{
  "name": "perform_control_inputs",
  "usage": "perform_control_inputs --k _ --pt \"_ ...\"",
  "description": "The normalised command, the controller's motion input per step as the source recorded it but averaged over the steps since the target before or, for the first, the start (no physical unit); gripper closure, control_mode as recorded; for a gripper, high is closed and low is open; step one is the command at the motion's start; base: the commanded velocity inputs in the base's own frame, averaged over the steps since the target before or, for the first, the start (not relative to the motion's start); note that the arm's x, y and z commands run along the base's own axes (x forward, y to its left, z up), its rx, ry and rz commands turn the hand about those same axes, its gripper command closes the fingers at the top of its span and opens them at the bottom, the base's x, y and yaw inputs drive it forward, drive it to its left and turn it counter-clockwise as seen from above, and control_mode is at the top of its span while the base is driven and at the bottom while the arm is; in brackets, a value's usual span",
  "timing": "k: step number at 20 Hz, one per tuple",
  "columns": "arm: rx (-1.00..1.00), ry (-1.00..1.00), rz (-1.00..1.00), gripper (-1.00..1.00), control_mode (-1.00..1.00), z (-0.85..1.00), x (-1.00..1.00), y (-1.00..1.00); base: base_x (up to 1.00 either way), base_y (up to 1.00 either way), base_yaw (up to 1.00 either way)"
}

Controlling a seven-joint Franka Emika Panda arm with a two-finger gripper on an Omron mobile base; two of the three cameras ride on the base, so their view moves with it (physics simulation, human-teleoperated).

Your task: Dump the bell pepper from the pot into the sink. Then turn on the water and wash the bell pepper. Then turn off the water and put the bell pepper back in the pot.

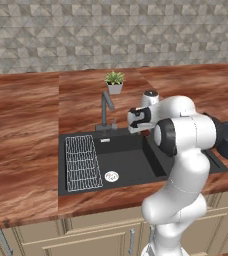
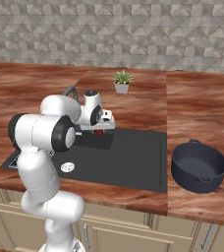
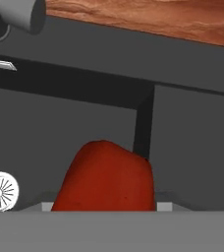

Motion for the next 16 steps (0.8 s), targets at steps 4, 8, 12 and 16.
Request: perform_control_inputs --k 4,8,12,16 --pt "-0.08 0.0 0.0 1.0 -1.0 0.28 0.0 -0.6 0.0 0.0 0.0" --pt "-0.06 0.0 0.0 1.0 -1.0 0.3 0.0 -0.6 0.0 0.0 0.0" --pt "0.0 0.03 0.0 1.0 -1.0 0.29 0.0 -0.66 0.0 0.0 0.0" --pt "0.0 0.03 -0.01 1.0 -1.0 0.28 0.0 -0.7 0.0 0.0 0.0"
